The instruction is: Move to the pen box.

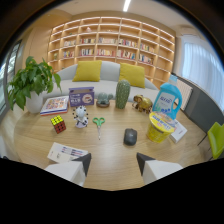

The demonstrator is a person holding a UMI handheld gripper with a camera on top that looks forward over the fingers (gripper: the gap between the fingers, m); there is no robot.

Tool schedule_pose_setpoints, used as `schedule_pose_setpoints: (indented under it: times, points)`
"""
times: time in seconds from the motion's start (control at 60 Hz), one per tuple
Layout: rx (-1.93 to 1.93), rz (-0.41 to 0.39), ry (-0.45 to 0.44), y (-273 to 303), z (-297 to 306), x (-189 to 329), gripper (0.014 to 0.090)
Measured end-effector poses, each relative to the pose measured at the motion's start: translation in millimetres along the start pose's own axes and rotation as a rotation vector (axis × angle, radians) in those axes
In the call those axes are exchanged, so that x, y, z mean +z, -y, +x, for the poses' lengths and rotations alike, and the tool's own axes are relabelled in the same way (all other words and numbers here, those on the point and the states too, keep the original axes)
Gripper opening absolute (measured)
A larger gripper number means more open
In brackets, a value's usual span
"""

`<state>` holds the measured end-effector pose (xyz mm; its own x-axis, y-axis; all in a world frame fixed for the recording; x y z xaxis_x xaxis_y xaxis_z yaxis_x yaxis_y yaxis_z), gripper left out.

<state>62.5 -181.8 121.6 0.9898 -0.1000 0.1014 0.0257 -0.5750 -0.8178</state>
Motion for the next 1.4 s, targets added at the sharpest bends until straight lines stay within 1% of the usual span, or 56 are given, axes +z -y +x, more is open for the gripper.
schedule_pose_setpoints:
  times: [0.167, 0.333, 0.483, 0.667, 0.867, 1.133, 1.4]
  points:
    - [0.038, 0.004, -0.004, -9.0, -10.3, -30.9, 0.0861]
    - [0.009, 0.004, -0.053, -39.2, -11.7, -51.9, 0.0862]
    - [0.012, -0.003, -0.012, -63.1, -47.5, -60.3, 0.0862]
    - [-0.003, 0.005, 0.053, -67.5, -104.6, -47.0, 0.0863]
    - [-0.01, -0.002, 0.105, -61.2, -151.0, -10.9, 0.0862]
    - [0.009, -0.013, 0.124, -53.5, -167.5, 17.7, 0.0865]
    - [0.011, -0.03, 0.131, -57.6, -169.0, 22.1, 0.0864]
